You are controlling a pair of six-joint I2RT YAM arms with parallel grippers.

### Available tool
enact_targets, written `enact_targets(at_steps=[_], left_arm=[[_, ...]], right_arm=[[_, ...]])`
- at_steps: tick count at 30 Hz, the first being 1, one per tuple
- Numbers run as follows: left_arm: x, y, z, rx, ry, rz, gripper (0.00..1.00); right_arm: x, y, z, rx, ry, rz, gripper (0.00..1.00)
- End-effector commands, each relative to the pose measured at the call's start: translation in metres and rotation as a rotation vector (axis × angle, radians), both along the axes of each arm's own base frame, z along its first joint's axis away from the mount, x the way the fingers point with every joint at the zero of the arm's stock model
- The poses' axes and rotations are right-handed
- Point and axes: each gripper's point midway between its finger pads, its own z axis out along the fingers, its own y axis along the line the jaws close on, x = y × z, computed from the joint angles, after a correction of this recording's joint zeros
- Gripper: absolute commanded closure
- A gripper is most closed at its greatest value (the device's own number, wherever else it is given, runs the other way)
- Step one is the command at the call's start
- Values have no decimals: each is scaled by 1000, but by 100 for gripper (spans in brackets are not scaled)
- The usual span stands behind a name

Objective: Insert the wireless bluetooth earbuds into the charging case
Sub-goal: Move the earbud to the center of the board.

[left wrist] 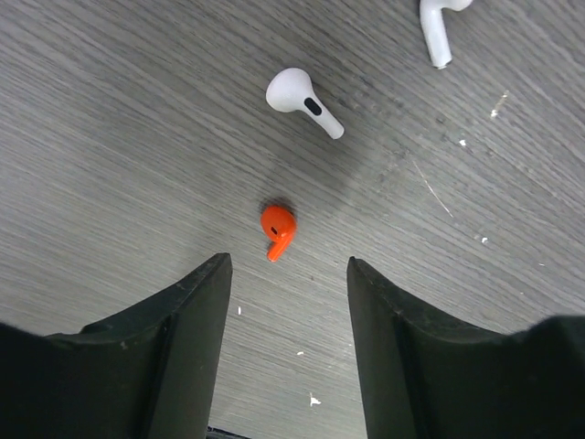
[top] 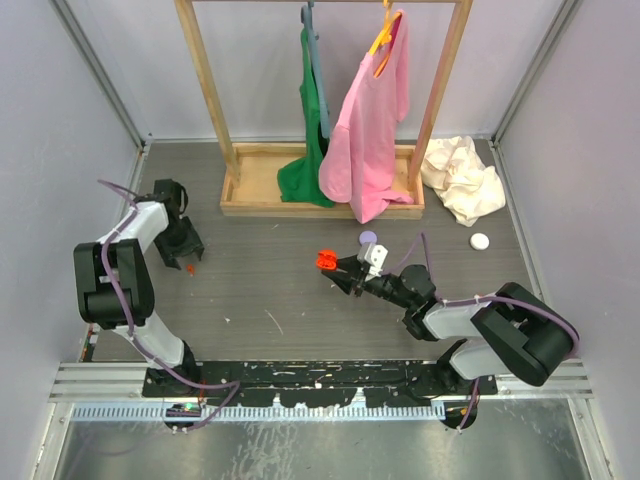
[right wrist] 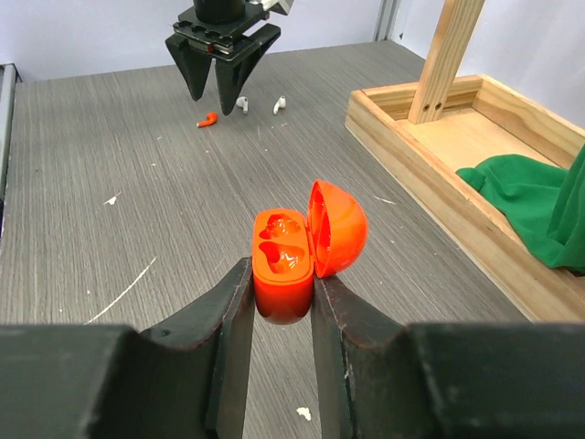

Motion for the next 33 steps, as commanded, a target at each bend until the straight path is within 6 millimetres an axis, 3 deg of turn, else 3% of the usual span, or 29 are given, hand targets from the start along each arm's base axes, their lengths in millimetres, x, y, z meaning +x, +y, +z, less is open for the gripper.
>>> enact_targets(at_steps=[1, 12, 23, 33], left_arm=[[16, 6, 3, -39, -42, 18, 47], [20, 6, -12, -84, 9, 27, 57], [7, -2, -23, -128, 69, 32, 70], [-4, -35, -26, -255, 60, 31, 80]], right_arm=[[2, 3, 19, 40, -70, 2, 86], [1, 5, 17, 32, -67, 10, 85], [1, 5, 17, 29, -65, 10, 85], [1, 5, 18, 29, -68, 10, 86]])
